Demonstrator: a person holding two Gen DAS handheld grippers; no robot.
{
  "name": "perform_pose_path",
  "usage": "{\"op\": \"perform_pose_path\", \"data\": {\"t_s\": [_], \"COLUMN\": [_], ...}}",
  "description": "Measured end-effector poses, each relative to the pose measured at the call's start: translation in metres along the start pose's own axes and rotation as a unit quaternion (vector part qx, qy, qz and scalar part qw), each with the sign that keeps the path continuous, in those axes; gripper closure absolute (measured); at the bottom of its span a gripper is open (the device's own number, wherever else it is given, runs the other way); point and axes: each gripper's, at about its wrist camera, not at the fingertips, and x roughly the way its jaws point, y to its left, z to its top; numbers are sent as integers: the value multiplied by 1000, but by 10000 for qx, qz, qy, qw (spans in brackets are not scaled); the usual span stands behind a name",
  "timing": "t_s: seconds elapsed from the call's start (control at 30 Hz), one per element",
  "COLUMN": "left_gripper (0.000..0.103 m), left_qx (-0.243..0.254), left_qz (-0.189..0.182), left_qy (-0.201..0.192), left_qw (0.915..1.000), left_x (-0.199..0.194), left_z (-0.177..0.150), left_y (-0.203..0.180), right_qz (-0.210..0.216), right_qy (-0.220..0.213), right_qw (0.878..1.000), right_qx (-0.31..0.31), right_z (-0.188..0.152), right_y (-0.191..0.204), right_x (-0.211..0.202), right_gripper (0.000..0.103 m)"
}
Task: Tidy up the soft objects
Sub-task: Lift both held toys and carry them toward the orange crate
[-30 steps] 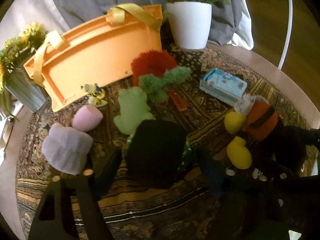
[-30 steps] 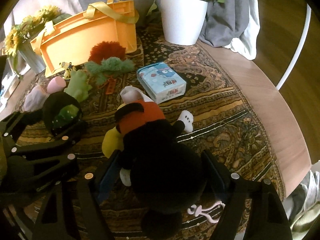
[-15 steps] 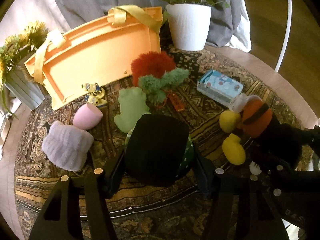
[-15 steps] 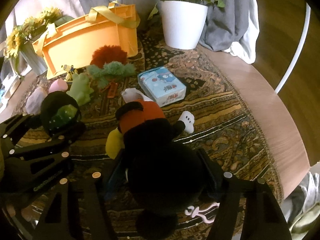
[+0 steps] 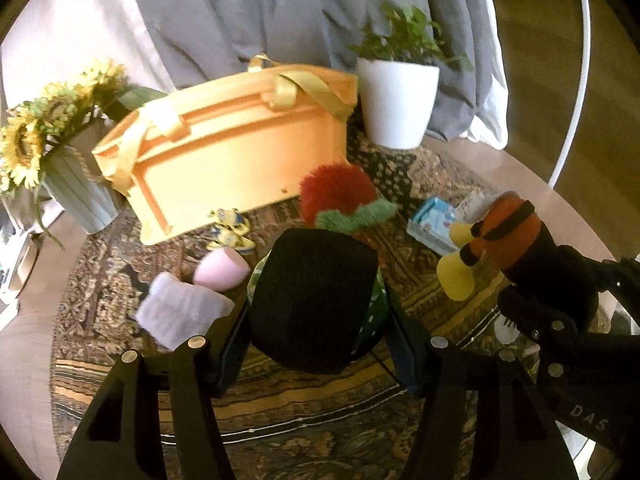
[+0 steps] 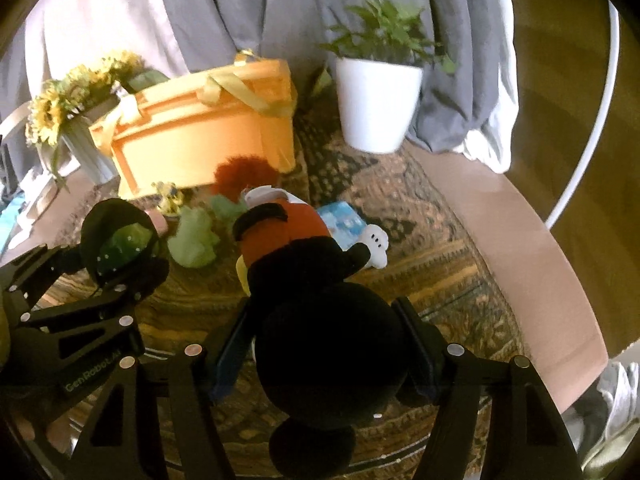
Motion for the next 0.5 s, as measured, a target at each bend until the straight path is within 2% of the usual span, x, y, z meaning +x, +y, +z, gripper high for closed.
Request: {"op": "perform_pose_path", "data": {"t_s": [0.3,0.5], "left_gripper": [42,42], "left_qx": [-324,-508], "left_qz": [270,420], "left_qy": [-175,-489], "left_qw": [9990,9966], "left_x": [-24,-43], "left_z": [15,28], "left_y": [32,53], "right_qz": [231,427], "right_qy": [-434,-763], "right_qw": [9987,9959], "right_qx": [-133,-238], "right_z": [30,53], "right_y": [21,36], "right_x": [-14,-23], "right_gripper": [33,33]}}
